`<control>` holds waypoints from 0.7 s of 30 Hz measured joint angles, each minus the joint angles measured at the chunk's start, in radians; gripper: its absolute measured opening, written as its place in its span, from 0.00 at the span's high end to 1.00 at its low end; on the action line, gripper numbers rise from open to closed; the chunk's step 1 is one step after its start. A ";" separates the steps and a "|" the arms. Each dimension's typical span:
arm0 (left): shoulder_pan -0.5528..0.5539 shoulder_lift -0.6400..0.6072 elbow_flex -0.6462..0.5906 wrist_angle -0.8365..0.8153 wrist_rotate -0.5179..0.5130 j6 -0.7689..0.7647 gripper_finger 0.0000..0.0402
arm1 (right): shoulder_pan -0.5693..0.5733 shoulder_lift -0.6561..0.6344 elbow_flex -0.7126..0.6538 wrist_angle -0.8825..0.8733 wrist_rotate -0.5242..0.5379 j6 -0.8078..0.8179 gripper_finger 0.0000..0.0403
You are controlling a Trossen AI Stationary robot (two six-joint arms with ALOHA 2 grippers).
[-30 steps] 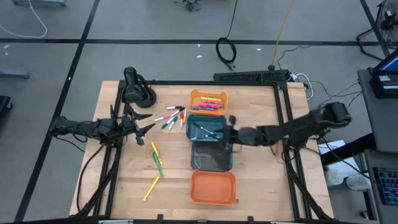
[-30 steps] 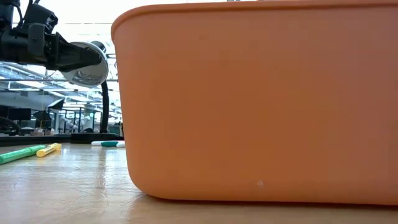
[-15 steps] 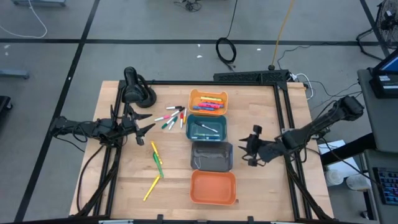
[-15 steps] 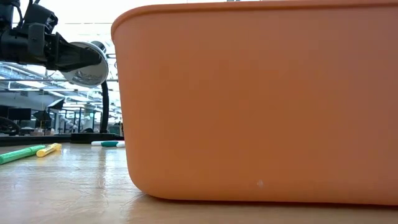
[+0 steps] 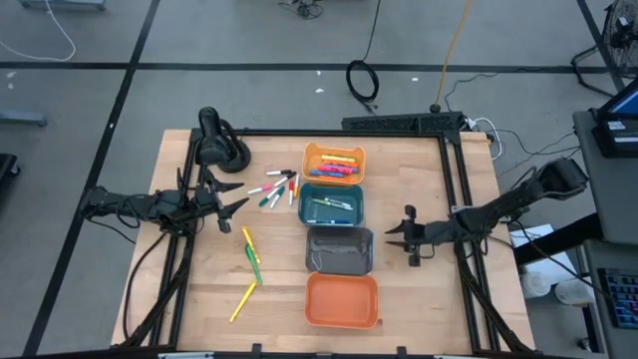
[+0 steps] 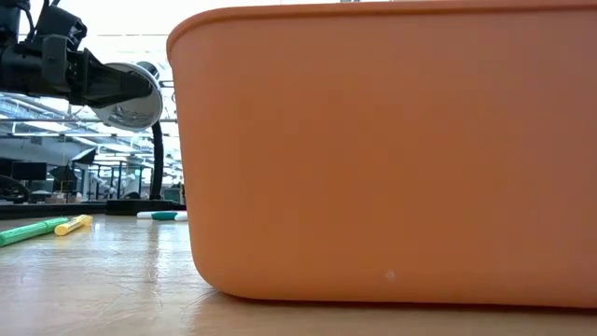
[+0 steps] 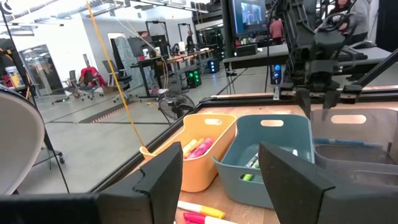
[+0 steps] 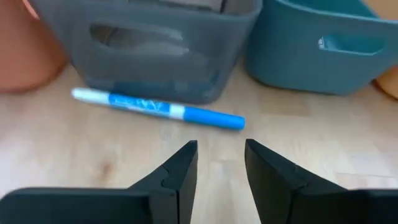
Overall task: Pick & Place Markers
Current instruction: Put the blue thin dry erase marker into the blue bin
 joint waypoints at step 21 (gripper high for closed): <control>0.000 0.000 0.000 0.000 0.000 0.000 0.47 | -0.208 0.207 -0.008 0.327 -0.216 0.031 0.90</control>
